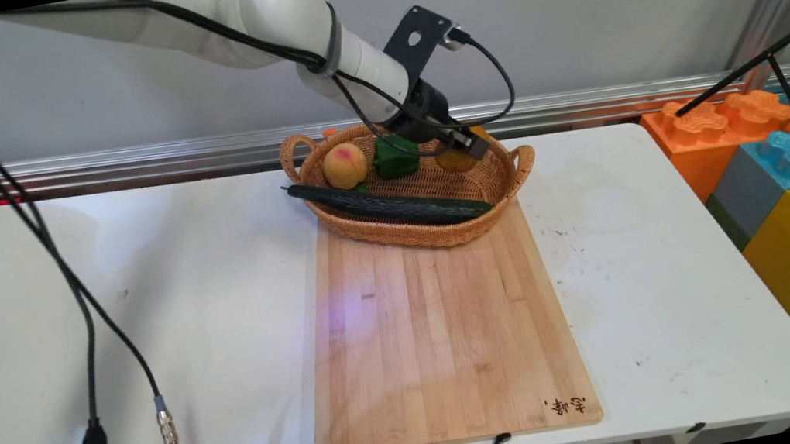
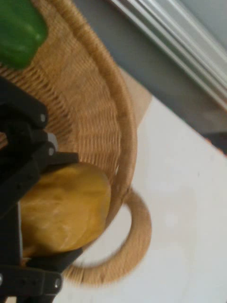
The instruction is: Place the picked object on the cutting board
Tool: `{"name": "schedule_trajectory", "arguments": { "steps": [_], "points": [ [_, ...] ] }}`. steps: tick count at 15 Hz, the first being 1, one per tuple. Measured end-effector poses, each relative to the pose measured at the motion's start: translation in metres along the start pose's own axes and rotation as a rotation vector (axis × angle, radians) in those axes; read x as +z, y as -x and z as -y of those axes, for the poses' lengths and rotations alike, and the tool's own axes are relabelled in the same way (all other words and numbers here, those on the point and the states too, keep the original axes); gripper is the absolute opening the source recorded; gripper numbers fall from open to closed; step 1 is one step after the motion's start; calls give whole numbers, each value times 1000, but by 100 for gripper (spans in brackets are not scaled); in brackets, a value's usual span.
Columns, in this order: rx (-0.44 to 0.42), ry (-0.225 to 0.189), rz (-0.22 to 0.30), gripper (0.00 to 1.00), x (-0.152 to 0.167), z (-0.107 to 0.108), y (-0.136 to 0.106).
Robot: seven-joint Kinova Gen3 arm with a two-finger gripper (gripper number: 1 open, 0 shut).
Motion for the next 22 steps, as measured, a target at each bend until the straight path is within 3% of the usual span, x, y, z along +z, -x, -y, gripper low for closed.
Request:
{"name": "schedule_trajectory", "arguments": {
  "steps": [7,11,14,22],
  "points": [
    [78,165,75,0,-41,-61,20],
    [124,229,107,0,-42,-84,38],
    [168,250,137,0,-30,-92,59],
    [248,234,189,0,7,-87,107]
  ]
}}
